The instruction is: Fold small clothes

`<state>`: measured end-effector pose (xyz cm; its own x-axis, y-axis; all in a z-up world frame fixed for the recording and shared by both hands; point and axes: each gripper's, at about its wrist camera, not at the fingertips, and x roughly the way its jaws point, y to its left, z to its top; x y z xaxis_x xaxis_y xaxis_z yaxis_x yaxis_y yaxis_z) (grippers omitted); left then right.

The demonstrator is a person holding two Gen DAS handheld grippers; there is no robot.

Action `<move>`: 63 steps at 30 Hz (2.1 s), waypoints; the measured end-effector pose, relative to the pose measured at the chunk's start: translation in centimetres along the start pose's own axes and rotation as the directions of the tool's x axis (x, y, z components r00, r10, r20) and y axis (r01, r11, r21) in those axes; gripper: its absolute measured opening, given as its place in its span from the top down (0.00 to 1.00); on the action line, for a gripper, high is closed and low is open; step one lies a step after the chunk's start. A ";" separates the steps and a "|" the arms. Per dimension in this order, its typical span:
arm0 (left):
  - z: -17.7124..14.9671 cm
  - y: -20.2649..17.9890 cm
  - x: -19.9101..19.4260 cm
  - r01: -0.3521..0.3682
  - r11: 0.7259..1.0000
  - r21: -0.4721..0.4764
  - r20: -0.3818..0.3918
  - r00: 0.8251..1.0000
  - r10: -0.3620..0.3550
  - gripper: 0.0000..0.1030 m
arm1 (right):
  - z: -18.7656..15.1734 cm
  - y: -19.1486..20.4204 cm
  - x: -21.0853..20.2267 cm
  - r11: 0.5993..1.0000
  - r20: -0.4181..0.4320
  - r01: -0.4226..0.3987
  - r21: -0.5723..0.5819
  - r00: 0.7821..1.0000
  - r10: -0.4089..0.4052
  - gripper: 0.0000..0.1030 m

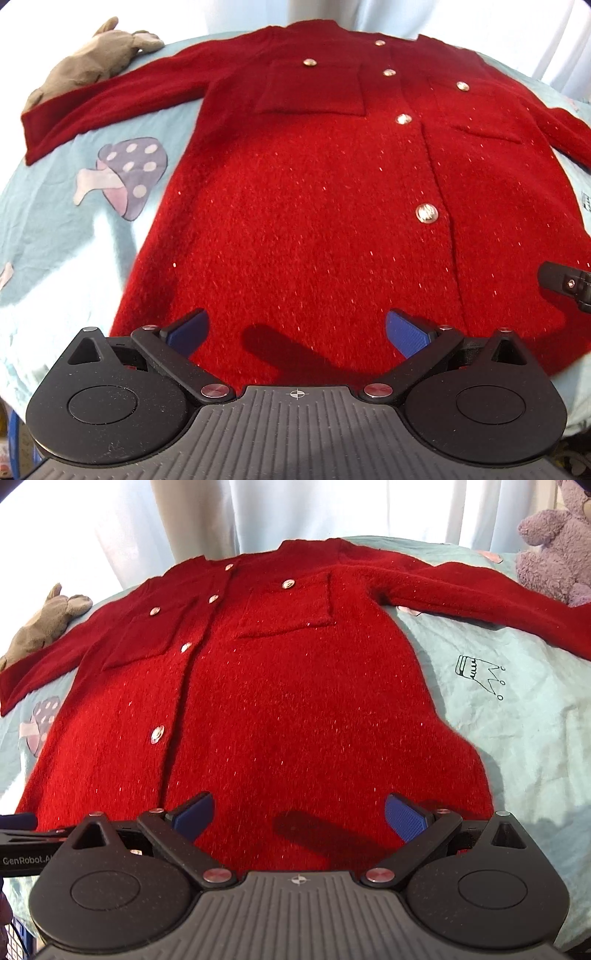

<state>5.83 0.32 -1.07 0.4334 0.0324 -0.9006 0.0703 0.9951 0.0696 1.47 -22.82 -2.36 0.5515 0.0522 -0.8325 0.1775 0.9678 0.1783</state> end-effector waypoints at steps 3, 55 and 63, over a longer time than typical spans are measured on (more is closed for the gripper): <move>1.9 0.4 0.7 -0.036 0.999 -0.025 0.022 0.999 0.037 0.00 | 1.0 -1.7 1.9 0.997 -0.007 -0.037 0.067 0.999 0.037 0.04; 8.1 2.8 6.7 -0.037 0.976 -0.214 -0.020 0.999 0.034 0.00 | 17.9 -4.6 -1.9 0.986 0.700 -0.037 -0.165 0.699 0.144 0.89; 9.8 3.3 5.7 0.113 0.968 -0.223 0.018 0.994 -0.112 0.00 | 13.6 -0.4 5.8 0.955 0.360 -0.240 -0.172 0.888 0.288 0.61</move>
<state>17.31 2.91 -1.74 0.4386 -0.0805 -0.8951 -0.0834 0.9880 -0.1297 15.65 -26.20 -0.15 0.8338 0.2363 -0.4989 -0.1033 0.9546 0.2795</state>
